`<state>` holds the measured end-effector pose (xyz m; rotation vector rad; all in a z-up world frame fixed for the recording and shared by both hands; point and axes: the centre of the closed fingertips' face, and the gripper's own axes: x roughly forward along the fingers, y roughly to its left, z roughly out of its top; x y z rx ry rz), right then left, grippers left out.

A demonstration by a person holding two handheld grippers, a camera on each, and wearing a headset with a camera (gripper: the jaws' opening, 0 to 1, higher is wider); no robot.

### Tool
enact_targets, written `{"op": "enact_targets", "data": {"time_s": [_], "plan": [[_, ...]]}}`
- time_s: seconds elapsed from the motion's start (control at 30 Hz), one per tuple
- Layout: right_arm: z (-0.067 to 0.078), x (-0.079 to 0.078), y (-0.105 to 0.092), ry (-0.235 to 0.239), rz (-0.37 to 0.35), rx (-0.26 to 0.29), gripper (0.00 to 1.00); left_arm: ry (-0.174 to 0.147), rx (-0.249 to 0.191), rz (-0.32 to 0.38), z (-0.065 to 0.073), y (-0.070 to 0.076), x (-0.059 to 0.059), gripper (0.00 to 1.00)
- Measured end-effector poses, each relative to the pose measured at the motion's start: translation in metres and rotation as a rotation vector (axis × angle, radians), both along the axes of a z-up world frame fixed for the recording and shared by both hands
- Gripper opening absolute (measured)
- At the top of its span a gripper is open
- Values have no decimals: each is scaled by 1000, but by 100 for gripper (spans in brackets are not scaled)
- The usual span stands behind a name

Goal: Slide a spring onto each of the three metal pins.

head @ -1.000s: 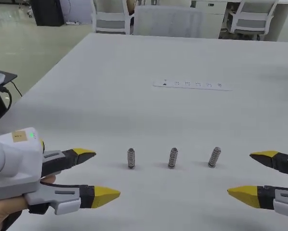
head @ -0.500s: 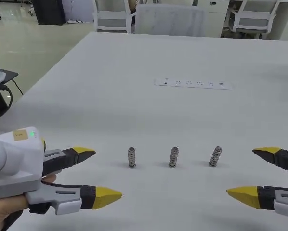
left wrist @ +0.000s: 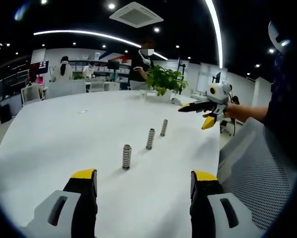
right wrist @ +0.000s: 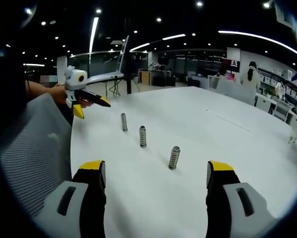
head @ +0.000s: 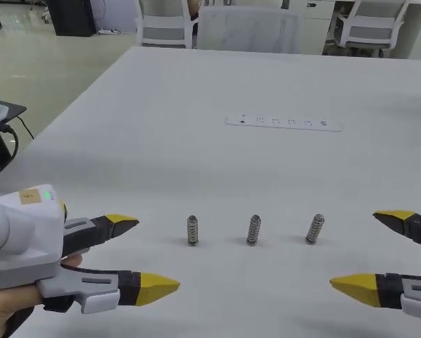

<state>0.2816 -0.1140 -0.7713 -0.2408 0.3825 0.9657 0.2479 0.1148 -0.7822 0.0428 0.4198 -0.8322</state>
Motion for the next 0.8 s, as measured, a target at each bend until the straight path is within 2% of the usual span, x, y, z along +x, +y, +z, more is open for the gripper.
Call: {"op": "enact_targets", "data": {"time_s": [0.8], "plan": [[1,-2,2,3,10,-9,84,5,-3,6,0,0,-1,75]]}}
